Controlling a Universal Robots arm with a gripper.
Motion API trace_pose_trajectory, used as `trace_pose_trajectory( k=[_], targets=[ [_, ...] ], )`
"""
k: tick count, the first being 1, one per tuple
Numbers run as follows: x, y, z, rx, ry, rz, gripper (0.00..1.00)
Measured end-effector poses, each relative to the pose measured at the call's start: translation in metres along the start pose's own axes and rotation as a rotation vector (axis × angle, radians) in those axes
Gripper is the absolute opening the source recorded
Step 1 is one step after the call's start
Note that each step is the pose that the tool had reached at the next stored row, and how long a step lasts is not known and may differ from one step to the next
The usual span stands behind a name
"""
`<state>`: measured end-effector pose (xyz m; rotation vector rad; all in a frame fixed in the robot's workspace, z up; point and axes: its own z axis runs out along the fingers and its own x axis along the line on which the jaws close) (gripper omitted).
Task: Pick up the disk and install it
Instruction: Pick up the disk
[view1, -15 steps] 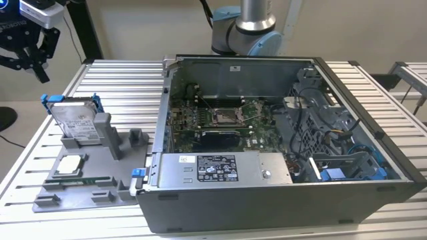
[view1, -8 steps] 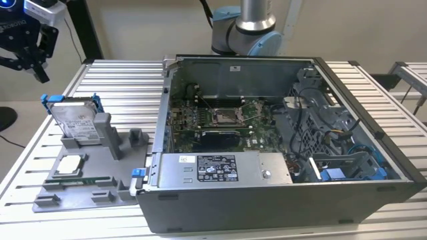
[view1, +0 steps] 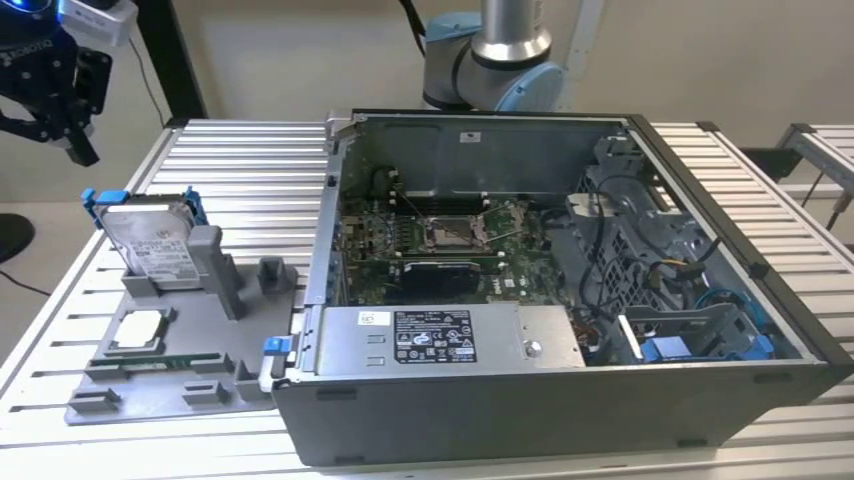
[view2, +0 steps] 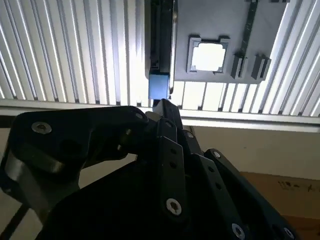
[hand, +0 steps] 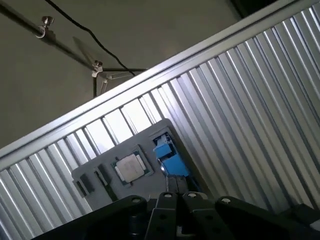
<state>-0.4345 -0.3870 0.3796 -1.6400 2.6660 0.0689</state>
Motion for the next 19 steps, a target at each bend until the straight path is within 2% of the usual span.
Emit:
trace_pose_trajectory(
  k=[19],
  targets=[
    [0.0001, 0.0001, 0.0021, -0.0010, 0.0058, -0.345, 0.00]
  ],
)
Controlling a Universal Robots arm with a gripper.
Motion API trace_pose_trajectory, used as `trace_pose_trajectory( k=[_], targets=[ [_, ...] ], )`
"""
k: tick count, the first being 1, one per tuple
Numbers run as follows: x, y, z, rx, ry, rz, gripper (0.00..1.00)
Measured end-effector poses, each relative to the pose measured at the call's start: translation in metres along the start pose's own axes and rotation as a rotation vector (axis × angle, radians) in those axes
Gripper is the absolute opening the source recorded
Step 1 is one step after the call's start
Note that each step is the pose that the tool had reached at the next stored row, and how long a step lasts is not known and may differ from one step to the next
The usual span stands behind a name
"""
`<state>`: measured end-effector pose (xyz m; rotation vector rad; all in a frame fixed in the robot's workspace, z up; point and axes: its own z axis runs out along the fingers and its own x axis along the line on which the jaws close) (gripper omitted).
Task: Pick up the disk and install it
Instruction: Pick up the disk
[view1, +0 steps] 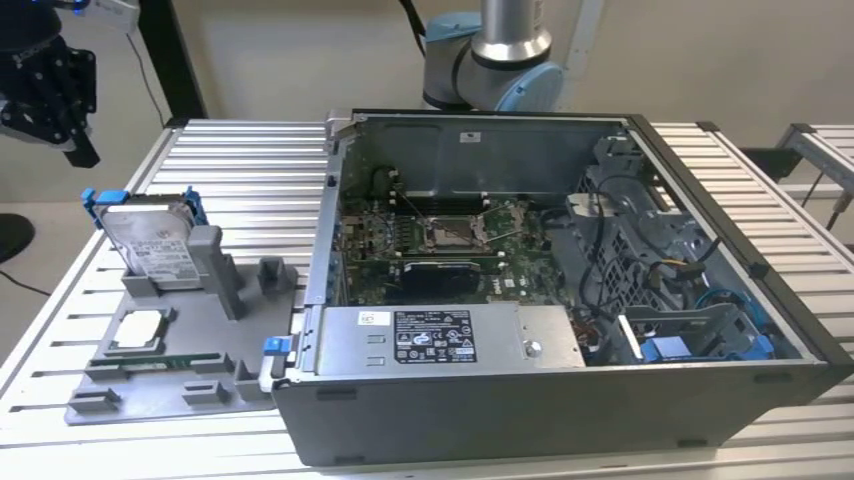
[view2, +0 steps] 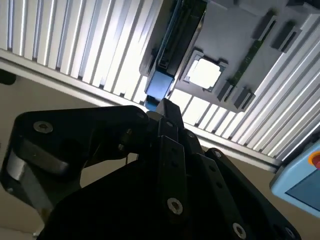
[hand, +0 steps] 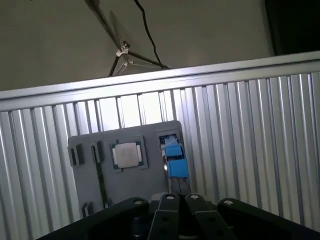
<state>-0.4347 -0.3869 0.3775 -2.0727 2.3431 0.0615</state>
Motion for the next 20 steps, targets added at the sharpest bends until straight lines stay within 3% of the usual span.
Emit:
trace_pose_trajectory(
  k=[4, 15, 20],
  targets=[
    [0.0000, 0.0000, 0.0000, -0.0008, 0.0007, -0.056, 0.00],
    [0.0000, 0.0000, -0.0001, -0.0010, 0.0008, -0.059, 0.00],
    [0.0000, 0.0000, 0.0000, -0.0036, 0.0023, -0.135, 0.00]
  ],
)
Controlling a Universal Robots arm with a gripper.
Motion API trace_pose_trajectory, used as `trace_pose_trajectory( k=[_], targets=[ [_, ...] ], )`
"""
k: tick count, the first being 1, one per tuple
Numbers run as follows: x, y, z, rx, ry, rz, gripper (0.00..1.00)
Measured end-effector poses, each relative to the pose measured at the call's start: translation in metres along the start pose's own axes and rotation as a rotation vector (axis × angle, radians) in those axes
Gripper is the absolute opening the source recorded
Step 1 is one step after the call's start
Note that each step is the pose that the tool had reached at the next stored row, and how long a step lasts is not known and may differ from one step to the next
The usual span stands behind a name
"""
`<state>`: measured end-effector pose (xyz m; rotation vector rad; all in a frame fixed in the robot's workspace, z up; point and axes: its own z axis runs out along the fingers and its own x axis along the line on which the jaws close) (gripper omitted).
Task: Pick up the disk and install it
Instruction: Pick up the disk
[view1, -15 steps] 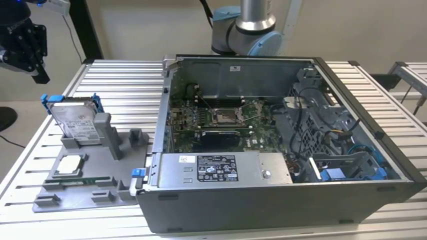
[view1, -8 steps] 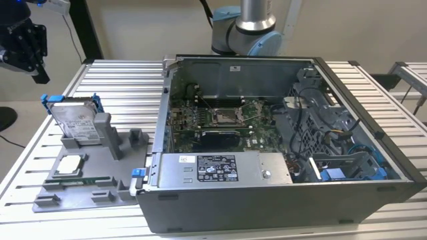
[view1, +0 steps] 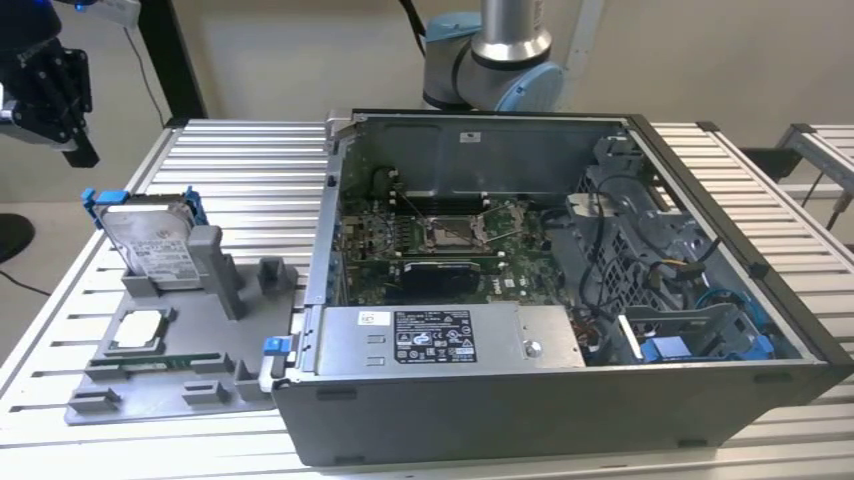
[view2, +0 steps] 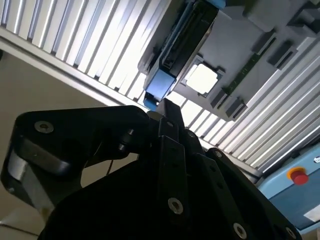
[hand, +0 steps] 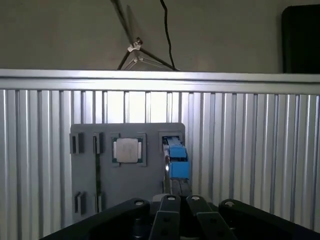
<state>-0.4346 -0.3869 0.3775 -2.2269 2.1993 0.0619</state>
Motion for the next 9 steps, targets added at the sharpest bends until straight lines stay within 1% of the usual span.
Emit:
trace_pose_trajectory(
  k=[4, 5, 9],
  targets=[
    [0.0000, 0.0000, 0.0000, 0.0000, 0.0001, -0.001, 0.00],
    [0.0000, 0.0000, 0.0000, -0.0001, 0.0000, -0.001, 1.00],
    [0.0000, 0.0000, 0.0000, -0.0001, 0.0001, -0.001, 1.00]
  ],
)
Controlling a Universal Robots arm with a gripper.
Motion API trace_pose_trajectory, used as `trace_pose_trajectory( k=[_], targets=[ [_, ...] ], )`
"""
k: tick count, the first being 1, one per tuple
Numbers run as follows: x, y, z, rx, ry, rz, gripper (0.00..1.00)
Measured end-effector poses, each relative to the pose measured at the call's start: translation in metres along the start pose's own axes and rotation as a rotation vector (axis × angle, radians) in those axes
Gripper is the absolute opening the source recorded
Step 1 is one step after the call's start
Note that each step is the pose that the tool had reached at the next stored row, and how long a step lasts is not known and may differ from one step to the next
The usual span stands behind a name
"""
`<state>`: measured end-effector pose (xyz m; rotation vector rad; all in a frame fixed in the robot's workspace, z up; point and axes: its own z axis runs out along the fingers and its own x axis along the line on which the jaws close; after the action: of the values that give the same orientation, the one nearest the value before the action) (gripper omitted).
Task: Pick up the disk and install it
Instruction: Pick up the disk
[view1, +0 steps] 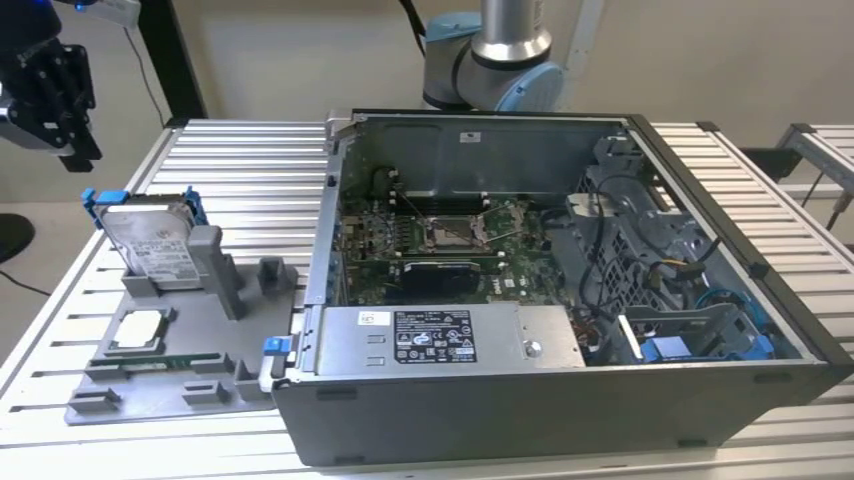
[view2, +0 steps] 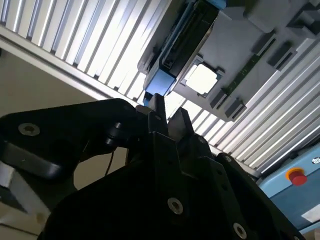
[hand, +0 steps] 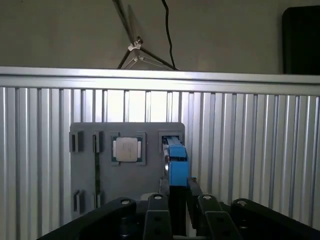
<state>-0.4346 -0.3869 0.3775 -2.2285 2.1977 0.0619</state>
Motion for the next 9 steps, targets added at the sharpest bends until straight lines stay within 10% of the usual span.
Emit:
trace_pose_trajectory(
  k=[9],
  targets=[
    [0.0000, 0.0000, 0.0000, -0.0001, 0.0000, -0.002, 1.00]
  ],
)
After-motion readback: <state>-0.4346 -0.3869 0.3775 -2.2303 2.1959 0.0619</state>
